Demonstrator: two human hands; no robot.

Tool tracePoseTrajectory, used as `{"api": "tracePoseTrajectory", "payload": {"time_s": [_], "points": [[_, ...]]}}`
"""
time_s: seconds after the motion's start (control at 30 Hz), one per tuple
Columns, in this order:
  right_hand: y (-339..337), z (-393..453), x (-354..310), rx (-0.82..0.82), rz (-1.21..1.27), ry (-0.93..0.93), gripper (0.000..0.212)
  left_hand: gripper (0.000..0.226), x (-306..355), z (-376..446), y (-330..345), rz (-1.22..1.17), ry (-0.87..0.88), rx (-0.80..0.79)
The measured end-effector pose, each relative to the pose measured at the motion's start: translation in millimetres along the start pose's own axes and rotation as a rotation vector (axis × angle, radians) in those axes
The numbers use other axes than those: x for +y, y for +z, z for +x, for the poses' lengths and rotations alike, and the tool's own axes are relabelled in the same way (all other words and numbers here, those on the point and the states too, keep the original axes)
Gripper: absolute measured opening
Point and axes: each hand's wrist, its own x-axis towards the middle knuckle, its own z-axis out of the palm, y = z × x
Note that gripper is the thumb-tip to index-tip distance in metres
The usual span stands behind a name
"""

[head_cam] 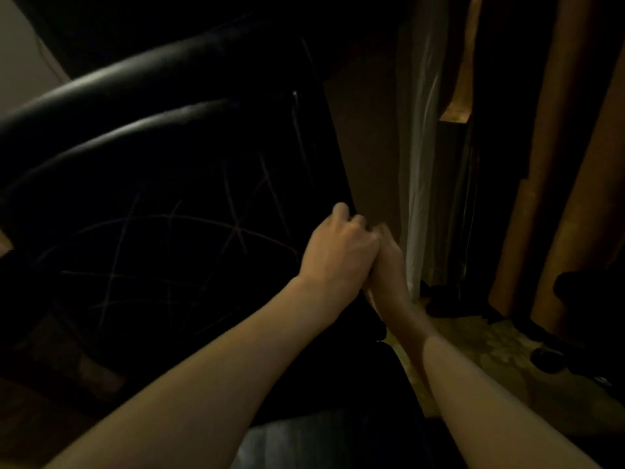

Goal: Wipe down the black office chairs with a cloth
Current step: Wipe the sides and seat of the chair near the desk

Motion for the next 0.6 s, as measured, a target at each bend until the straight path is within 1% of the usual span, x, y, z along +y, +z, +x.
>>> {"api": "tracePoseTrajectory", "payload": {"time_s": [0.03, 0.1, 0.13, 0.2, 0.23, 0.27, 0.3, 0.33, 0.4, 0.43, 0.5, 0.6], "points": [[2, -4, 8, -0.029, -0.011, 0.042, 0.013, 0.022, 5, 0, 5, 0.012, -0.003, -0.038], [-2, -17, 12, -0.106, -0.107, 0.054, 0.013, 0.024, 18, -2, 20, 0.005, -0.011, -0.103], [-4, -24, 13, -0.138, -0.173, 0.060, 0.019, 0.024, 26, -4, 27, 0.001, -0.016, -0.141], [-10, -44, 14, -0.164, -0.192, 0.157, 0.029, 0.024, 43, -10, 37, -0.006, -0.011, -0.237], [-12, -52, 17, -0.177, -0.212, 0.180, 0.028, 0.024, 48, -12, 40, -0.022, 0.000, -0.272], [-16, -58, 22, -0.188, -0.220, 0.159, 0.024, 0.022, 50, -13, 38, -0.043, 0.008, -0.285], [-22, -58, 20, -0.183, -0.230, 0.164, 0.015, 0.021, 49, -13, 33, -0.066, 0.012, -0.268], [-29, -53, 15, -0.144, -0.225, 0.144, 0.006, 0.020, 43, -14, 25, -0.094, 0.009, -0.227], [-42, -35, -10, -0.079, -0.120, 0.072, 0.010, 0.022, 22, -20, 5, -0.147, -0.013, -0.089], [-49, -26, -29, -0.047, -0.086, 0.045, 0.008, 0.025, 10, -26, -5, -0.167, -0.029, -0.001], [-53, -9, -71, -0.015, -0.106, -0.060, 0.003, 0.027, -18, -38, -22, -0.227, -0.072, 0.168], [-45, 3, -128, 0.014, -0.130, -0.213, 0.008, 0.027, -59, -63, -36, -0.348, -0.167, 0.357]]}}
